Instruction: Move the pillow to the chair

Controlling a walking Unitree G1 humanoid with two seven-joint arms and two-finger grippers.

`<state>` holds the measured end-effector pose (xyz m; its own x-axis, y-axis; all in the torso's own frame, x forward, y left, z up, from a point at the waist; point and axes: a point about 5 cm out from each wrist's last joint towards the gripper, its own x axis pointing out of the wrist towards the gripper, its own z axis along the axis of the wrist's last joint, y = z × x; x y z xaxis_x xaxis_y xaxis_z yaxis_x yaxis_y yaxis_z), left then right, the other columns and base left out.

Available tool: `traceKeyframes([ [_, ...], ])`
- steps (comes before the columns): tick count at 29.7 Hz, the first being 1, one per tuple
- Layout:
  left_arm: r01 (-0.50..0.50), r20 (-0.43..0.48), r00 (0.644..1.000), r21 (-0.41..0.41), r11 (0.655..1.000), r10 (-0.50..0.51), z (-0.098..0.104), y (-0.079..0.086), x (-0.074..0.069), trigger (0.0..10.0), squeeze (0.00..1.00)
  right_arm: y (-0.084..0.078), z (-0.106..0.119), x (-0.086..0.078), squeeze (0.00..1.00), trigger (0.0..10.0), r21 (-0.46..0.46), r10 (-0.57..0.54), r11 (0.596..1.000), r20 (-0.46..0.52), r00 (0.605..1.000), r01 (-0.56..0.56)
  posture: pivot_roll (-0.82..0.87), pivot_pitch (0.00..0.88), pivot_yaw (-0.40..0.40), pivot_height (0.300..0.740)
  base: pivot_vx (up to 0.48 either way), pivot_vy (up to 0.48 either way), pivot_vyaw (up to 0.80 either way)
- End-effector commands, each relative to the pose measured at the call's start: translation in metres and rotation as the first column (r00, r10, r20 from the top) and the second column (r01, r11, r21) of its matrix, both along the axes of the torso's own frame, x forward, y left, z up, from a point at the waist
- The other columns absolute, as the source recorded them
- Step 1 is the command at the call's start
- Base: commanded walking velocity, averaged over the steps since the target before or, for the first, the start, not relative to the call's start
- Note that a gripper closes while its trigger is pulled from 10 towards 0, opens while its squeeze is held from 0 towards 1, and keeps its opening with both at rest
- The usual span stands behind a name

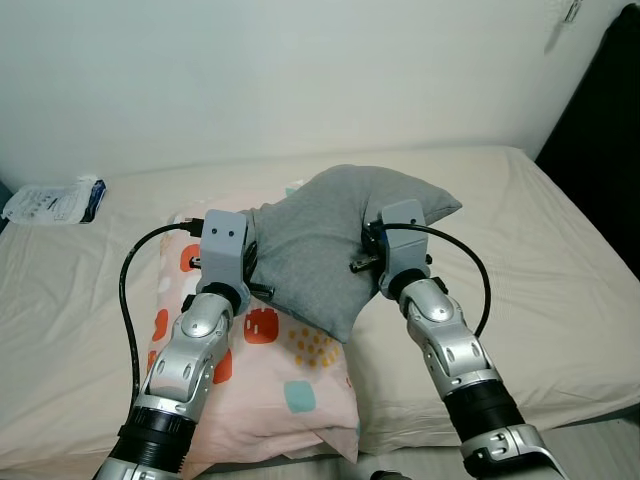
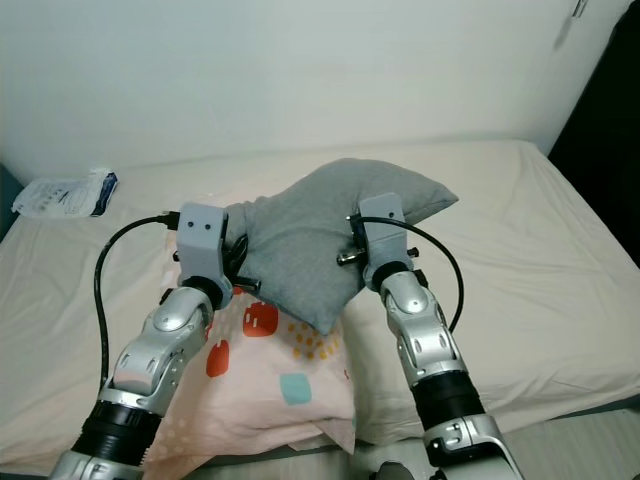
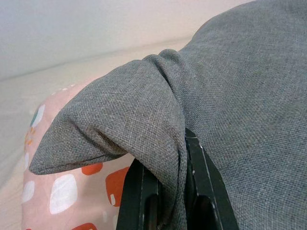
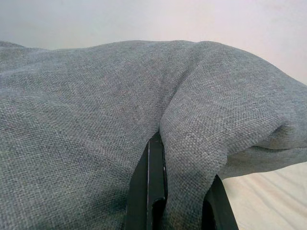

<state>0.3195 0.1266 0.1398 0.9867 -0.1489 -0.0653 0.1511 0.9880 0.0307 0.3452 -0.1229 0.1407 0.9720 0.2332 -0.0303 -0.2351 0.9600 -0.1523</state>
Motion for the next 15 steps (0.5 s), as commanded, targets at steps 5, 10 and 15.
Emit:
traceKeyframes([
  [5, -0.052, 0.021, 0.998, 0.012, 0.999, 0.052, 0.0012, 0.008, -0.0001, 10.0, 0.0, -0.0018, 0.002, 0.0007, 0.0, 10.0, -0.019, -0.007, 1.0, 0.013, 1.0, 0.007, 0.01, 0.125, 0.008, 0.736, 0.0, 0.0, 0.0],
  [10, -0.055, 0.021, 0.998, 0.009, 0.998, 0.055, 0.0018, 0.0084, 0.0002, 10.0, 0.0, -0.0011, 0.002, 0.0009, 0.0, 10.0, -0.008, 0.0, 1.0, 0.017, 1.0, 0.0, 0.01, 0.126, 0.01, 0.736, 0.0, 0.0, 0.0],
  [15, -0.054, 0.02, 0.998, 0.011, 0.998, 0.054, 0.0015, 0.0083, 0.0001, 10.0, 0.0, -0.0016, 0.0015, 0.0006, 0.0, 10.0, -0.012, -0.001, 1.0, 0.018, 1.0, 0.002, 0.02, 0.128, 0.01, 0.736, 0.0, 0.0, 0.0],
])
